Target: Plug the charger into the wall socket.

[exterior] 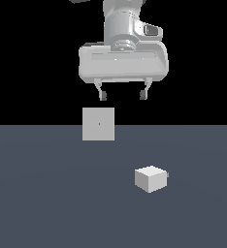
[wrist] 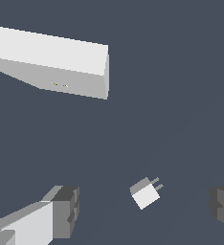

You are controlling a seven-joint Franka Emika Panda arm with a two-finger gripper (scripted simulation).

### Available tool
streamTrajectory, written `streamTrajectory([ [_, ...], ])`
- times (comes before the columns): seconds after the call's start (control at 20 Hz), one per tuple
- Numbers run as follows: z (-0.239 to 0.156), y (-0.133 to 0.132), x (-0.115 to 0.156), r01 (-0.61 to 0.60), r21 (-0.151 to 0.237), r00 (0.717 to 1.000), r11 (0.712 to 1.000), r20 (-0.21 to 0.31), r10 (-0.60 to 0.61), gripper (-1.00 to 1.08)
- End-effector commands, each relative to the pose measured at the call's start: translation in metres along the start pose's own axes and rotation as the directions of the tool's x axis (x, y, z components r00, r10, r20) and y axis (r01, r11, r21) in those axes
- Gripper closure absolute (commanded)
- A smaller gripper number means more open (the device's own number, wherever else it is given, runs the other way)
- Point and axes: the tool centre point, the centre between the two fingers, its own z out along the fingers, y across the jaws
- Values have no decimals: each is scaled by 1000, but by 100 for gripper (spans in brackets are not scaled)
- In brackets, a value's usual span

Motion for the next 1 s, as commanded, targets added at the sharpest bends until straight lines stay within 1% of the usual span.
streamTrajectory([
  [0.0, 0, 0, 0, 0, 0, 1000, 1000, 0, 0, -92],
  [0.3, 3, 2, -2, -29, 0, 1000, 1000, -3, 29, -92],
  [0.6, 12, 9, -7, -113, -1, 994, 994, -12, 113, -92],
  [0.8, 21, 15, -14, -199, -1, 980, 980, -21, 199, -92],
  [0.95, 29, 20, -20, -277, 0, 961, 961, -29, 276, -92],
])
